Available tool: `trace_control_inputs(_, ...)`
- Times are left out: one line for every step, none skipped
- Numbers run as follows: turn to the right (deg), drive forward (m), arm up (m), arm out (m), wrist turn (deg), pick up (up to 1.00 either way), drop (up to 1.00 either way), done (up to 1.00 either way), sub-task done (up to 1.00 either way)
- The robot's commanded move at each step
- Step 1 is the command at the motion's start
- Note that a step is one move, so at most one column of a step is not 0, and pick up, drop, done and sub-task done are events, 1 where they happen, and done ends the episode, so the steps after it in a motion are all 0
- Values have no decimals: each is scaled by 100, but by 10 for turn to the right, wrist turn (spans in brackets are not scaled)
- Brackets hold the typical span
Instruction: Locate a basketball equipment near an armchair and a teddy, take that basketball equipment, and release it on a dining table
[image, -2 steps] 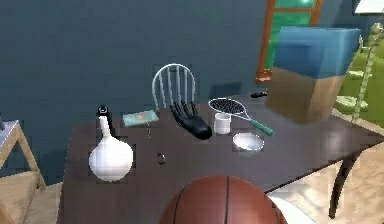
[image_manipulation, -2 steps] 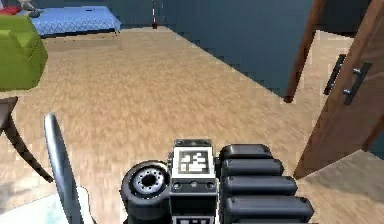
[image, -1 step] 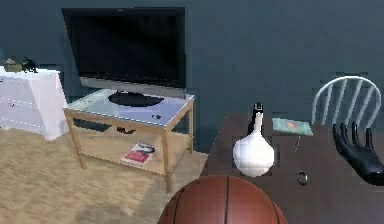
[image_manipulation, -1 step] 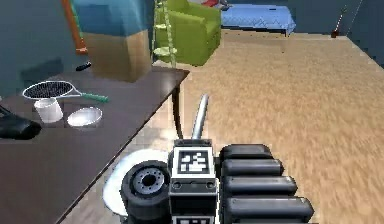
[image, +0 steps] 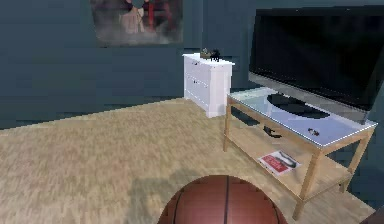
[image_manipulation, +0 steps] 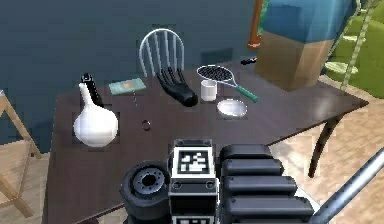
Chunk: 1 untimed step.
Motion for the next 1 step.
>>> trace_control_inputs(-60,0,0,0,0,0,0,0,0)
